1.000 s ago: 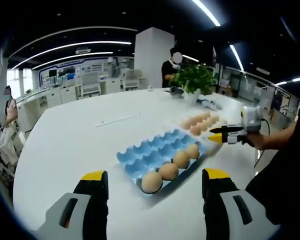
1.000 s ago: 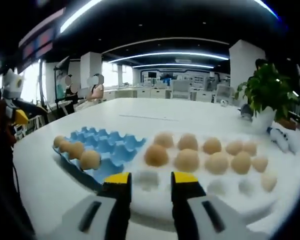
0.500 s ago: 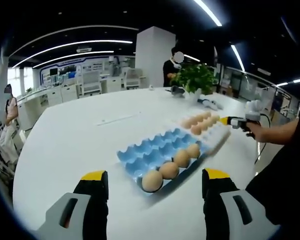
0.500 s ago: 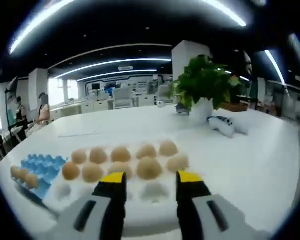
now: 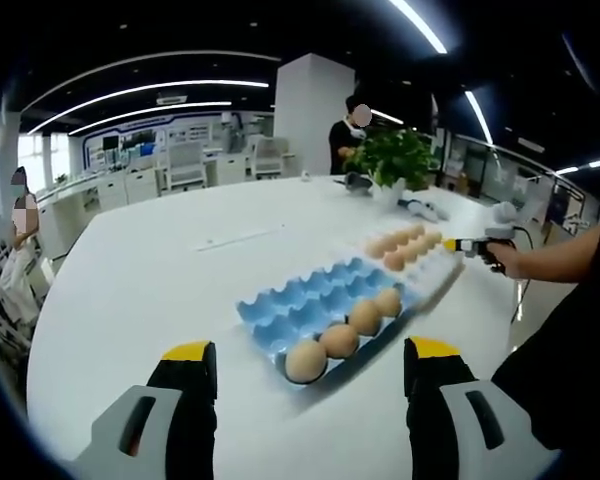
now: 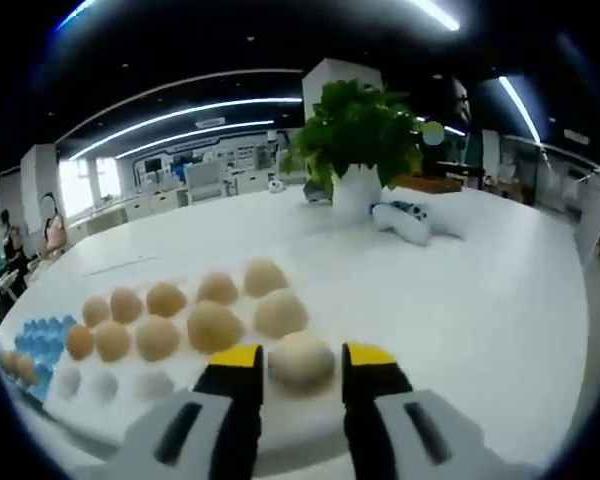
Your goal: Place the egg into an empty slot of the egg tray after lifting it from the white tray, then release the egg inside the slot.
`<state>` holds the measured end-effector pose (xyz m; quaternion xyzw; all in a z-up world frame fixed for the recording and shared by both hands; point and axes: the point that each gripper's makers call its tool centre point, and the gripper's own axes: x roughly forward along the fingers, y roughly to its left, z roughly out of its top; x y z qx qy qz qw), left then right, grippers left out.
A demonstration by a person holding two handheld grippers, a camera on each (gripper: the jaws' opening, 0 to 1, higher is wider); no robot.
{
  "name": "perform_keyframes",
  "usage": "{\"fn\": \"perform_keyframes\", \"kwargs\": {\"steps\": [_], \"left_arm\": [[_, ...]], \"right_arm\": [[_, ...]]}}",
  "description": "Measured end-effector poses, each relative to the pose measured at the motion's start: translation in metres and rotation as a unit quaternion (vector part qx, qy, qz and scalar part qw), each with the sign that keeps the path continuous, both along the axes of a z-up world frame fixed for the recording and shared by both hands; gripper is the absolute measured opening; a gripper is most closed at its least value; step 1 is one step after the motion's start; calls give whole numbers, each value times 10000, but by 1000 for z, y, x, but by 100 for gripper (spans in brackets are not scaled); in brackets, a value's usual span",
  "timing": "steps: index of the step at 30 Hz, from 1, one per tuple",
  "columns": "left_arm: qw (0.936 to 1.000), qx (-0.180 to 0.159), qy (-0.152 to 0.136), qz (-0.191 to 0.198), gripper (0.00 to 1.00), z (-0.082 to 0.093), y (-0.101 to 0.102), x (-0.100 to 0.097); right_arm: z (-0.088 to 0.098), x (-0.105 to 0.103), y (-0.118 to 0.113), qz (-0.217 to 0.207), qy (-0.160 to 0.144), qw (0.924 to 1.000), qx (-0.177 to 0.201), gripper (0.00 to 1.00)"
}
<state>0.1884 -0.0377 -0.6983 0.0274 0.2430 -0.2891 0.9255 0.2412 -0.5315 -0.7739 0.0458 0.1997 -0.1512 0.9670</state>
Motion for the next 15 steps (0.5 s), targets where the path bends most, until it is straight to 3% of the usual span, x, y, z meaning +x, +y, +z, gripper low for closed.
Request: {"fn": "perform_keyframes", "kwargs": {"steps": [2, 3, 5, 7, 9, 13, 15], "left_arm": [[10000, 4, 6, 8, 77, 0, 1, 0], [10000, 1, 6, 16, 77, 0, 1, 0], [10000, -5, 8, 25, 77, 0, 1, 0], [10000, 8, 10, 18, 77, -1, 1, 1], [10000, -6, 11, 35, 77, -1, 2, 2], [10000, 4, 19, 59, 77, -2, 4, 2], [10000, 8, 8, 69, 77, -1, 5, 2]], "right_arm": [[-2, 2, 2, 75, 117, 9999, -92, 30], [-1, 4, 3, 229, 236, 9988, -350, 30], [0, 6, 6, 246, 211, 9991, -277, 27], [1, 5, 8, 350, 290, 9979, -470, 27], [2, 6, 9, 445, 292, 9966, -635, 26], [4, 5, 7, 340, 199, 9985, -392, 26], [12, 5, 9, 414, 102, 9973, -605, 26]]}}
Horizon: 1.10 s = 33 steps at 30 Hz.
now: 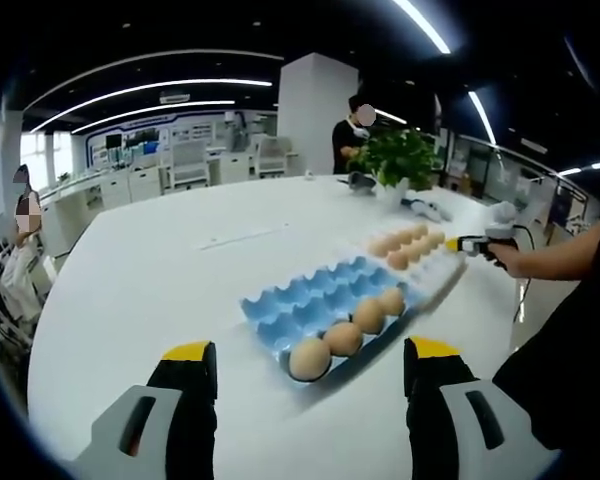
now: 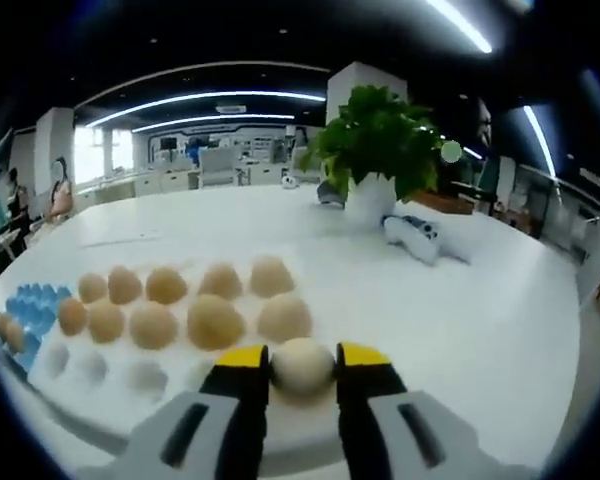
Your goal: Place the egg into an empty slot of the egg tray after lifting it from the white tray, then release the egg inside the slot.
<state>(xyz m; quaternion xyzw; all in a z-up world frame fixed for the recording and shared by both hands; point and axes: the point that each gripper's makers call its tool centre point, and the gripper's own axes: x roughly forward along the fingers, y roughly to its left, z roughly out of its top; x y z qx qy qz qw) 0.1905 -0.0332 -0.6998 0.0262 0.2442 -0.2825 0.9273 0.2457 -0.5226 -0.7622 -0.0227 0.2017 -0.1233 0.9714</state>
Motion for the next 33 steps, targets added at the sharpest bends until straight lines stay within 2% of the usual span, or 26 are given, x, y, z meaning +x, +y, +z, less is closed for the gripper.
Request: {"fn": "perform_keyframes", "kwargs": {"steps": [8, 21, 29, 33], "left_arm": [[10000, -19, -29, -20, 77, 1, -1, 3], [10000, -42, -67, -15, 77, 2, -1, 2], [10000, -35, -70, 21, 78, 1, 0, 1], [10000, -35, -82, 10, 80, 2, 0, 1]], "right_arm": [[21, -3, 2, 18, -225, 9997, 83, 26], [37, -1, 31, 382, -414, 9983, 119, 26], [54, 3, 75, 889, -678, 9935, 234, 26], [59, 6, 98, 1231, -706, 9896, 244, 26]]}}
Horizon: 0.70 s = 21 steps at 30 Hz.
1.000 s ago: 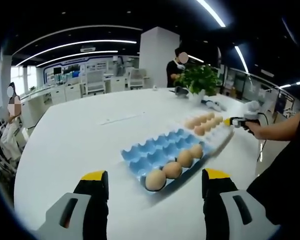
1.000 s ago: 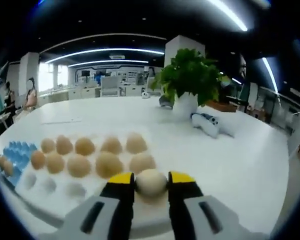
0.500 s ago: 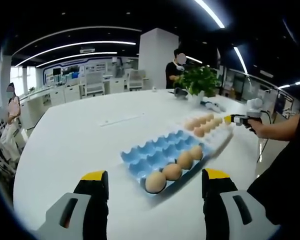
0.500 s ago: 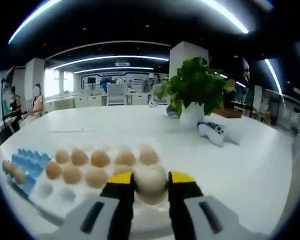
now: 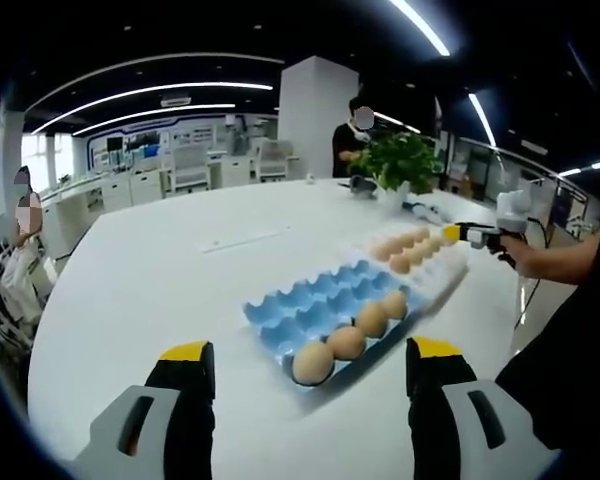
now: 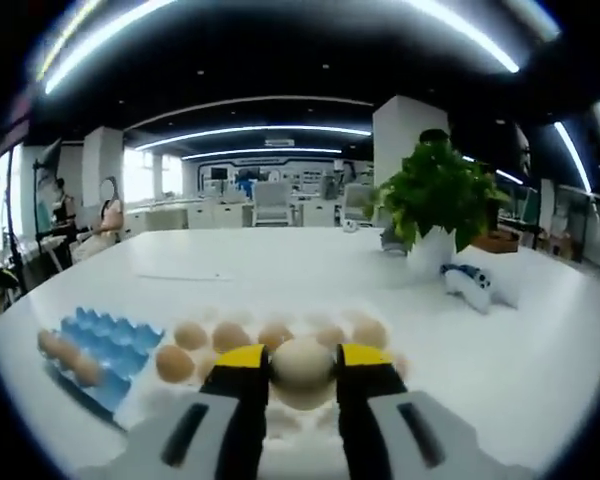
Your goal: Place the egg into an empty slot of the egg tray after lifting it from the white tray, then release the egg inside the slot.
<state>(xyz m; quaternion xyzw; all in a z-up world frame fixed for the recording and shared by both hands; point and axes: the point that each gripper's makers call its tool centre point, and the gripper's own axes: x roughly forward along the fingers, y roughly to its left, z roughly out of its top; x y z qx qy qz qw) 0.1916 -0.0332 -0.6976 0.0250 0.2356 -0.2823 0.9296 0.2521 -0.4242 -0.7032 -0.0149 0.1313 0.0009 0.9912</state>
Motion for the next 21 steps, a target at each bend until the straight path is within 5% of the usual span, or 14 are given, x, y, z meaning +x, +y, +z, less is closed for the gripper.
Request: {"fn": "perform_keyframes", "kwargs": {"steps": [9, 21], "left_arm": [[9999, -99, 17, 107, 80, 1, 2, 1], [9998, -160, 23, 137, 79, 4, 1, 0]], "right_arm": [[0, 2, 48, 661, -40, 9977, 125, 26], [-16, 3, 120, 1689, 80, 9851, 319, 26]]}}
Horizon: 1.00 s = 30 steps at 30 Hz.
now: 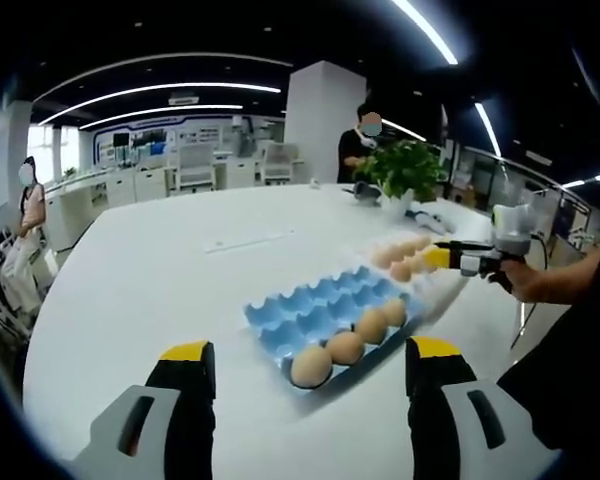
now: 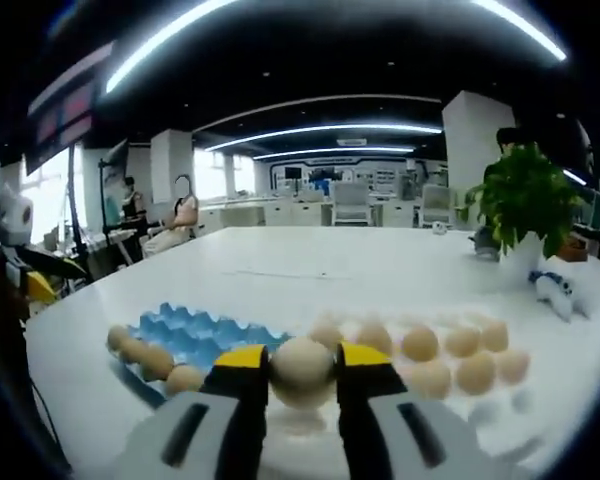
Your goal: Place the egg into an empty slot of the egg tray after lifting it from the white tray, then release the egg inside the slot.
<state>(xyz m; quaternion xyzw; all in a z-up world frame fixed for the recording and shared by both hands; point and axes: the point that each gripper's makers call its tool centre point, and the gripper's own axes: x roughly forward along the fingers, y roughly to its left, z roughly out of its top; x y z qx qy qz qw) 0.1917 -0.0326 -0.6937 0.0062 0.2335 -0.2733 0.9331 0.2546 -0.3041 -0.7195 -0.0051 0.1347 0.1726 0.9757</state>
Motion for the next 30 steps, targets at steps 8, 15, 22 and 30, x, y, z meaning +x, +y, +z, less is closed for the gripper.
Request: {"fn": "perform_keyframes", "kwargs": {"steps": [8, 15, 22, 30], "left_arm": [[9999, -95, 48, 54, 78, 0, 1, -1], [9999, -110, 13, 50, 78, 2, 1, -1], [9999, -168, 6, 28, 78, 4, 0, -1], [9997, -232, -60, 99, 78, 8, 2, 2]], "right_arm": [[-12, -2, 24, 346, 126, 9993, 3, 26], [-19, -5, 33, 455, 112, 9989, -94, 26], [-27, -5, 44, 601, 155, 9980, -79, 26], [-33, -9, 49, 711, 200, 9972, -83, 26]]}}
